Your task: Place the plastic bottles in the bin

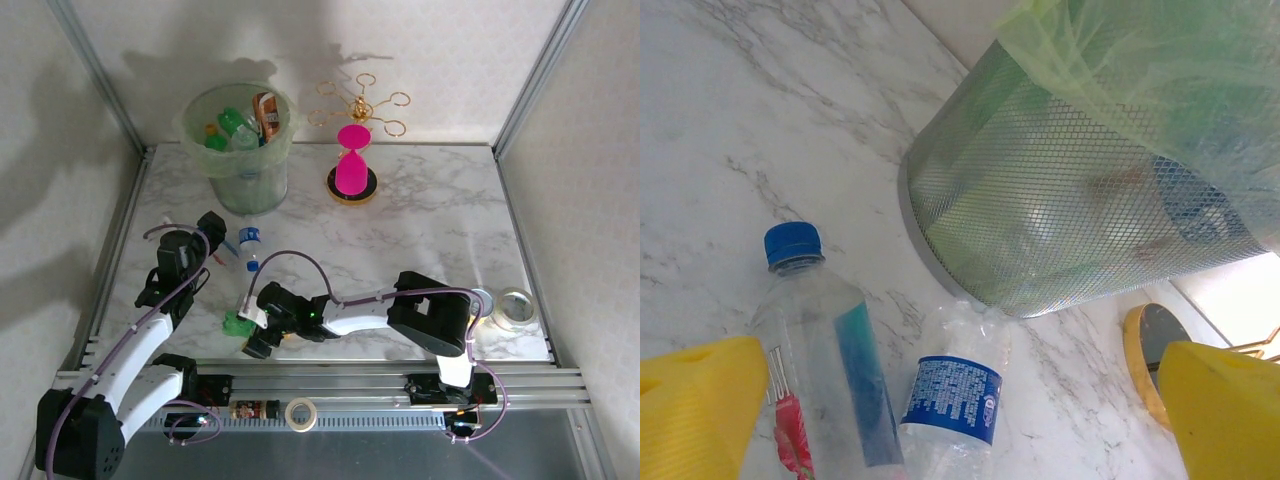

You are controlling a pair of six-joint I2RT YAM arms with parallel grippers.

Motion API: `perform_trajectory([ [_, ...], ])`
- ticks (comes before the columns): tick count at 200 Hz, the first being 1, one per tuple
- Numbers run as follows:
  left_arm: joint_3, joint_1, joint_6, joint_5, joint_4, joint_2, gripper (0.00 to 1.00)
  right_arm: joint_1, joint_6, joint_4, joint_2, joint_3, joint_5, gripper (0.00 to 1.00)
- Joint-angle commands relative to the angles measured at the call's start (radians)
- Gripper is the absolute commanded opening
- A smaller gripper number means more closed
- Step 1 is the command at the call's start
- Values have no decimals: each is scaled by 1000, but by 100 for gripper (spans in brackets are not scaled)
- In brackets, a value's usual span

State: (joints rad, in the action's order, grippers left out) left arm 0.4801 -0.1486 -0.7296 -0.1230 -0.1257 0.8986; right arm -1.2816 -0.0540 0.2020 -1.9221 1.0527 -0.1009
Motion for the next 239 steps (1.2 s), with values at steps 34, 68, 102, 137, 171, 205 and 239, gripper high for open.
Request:
perform_trajectory([
  [34,-14,18,-11,14,-45,8,100,-7,-49,-12,-19,25,14,62],
  [68,-13,18,-23,19,-46,-8,100,0,-43,27,19,-10,31,49],
  [102,-7,17,-60,118,-79,-21,100,82,35,98,115,-80,-38,46],
  [137,15,-3,-106,242,-124,-8,99,204,140,226,246,-186,-92,46],
  [171,13,-90,-165,292,-224,4,100,342,252,342,330,-259,-124,46],
  [205,2,-204,-241,308,-333,59,100,421,301,416,385,-291,-114,46],
  [239,30,-316,-259,308,-396,136,100,445,296,425,421,-290,-111,46],
])
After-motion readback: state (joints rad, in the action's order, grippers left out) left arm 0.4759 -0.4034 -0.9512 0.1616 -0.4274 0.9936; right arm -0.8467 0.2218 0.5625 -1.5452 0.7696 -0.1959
